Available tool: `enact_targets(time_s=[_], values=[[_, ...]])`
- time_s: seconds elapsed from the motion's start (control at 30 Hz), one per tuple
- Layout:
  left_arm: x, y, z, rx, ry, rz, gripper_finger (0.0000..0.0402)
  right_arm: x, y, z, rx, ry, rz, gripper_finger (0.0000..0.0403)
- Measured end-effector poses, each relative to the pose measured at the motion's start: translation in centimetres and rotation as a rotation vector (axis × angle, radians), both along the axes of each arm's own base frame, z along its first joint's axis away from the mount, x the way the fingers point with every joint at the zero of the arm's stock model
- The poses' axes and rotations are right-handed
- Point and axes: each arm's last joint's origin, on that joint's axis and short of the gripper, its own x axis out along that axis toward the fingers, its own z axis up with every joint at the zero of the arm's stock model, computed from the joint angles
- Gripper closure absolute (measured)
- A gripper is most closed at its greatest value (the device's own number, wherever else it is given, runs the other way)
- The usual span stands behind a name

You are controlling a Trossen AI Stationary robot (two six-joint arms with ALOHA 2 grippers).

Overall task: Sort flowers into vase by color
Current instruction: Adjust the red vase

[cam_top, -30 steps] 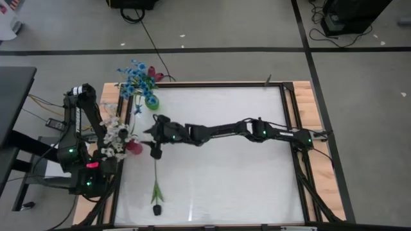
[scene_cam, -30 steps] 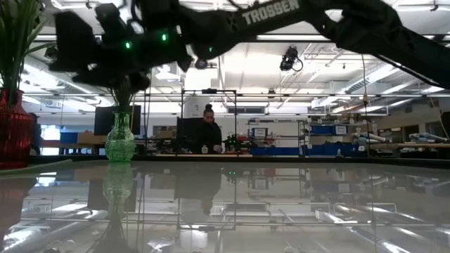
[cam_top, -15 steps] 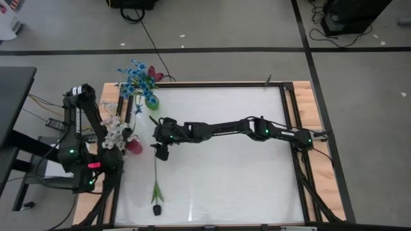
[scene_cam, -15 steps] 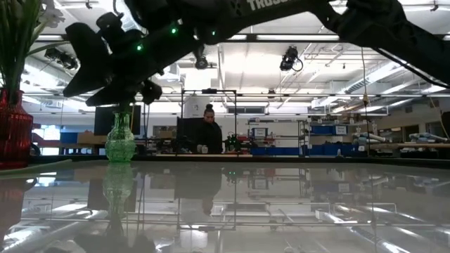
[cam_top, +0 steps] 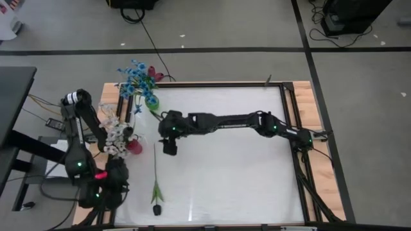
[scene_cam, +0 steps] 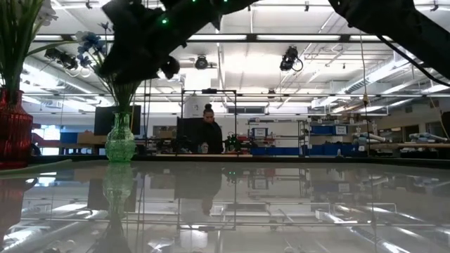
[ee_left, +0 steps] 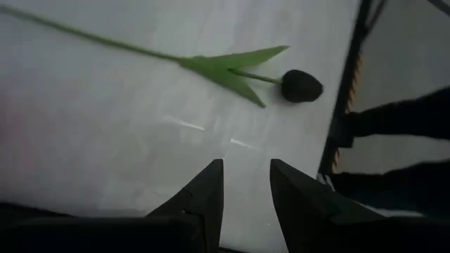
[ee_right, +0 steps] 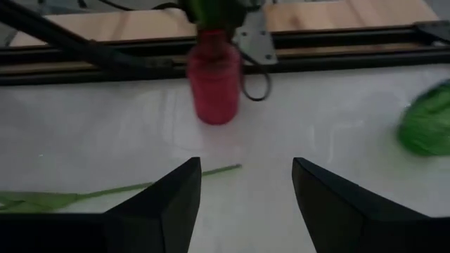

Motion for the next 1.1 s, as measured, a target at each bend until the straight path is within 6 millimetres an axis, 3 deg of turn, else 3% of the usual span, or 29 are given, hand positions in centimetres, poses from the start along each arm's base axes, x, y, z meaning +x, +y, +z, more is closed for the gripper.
enact_targets(time_s=[0.13, 0.27, 0.73, 0.9, 1.1], values=[[0.2, -0.9, -0.9, -0.011, 0.031, 0.124, 0.0281, -1.0, -1.5, 1.5, 0.001, 0.026, -0.027, 0.0172], [0.7, -1.5, -1.8, 0.005, -0.045, 0.258, 0.0281, -1.8, -2.7, 2.2, 0.004, 0.066, -0.048, 0.0172], [3.5, -4.8, -7.4, 0.133, -0.010, 0.408, 0.0281, -5.3, -4.7, 3.2, 0.011, 0.327, -0.037, 0.0172], [5.4, -5.1, -9.1, 0.139, -0.024, 0.515, 0.0281, -7.4, -5.3, 5.6, 0.014, 0.367, -0.040, 0.0172], [6.2, -4.0, -10.2, 0.251, 0.107, 0.570, 0.0281, -10.8, -5.8, 10.4, -0.035, 0.336, -0.091, 0.0172]])
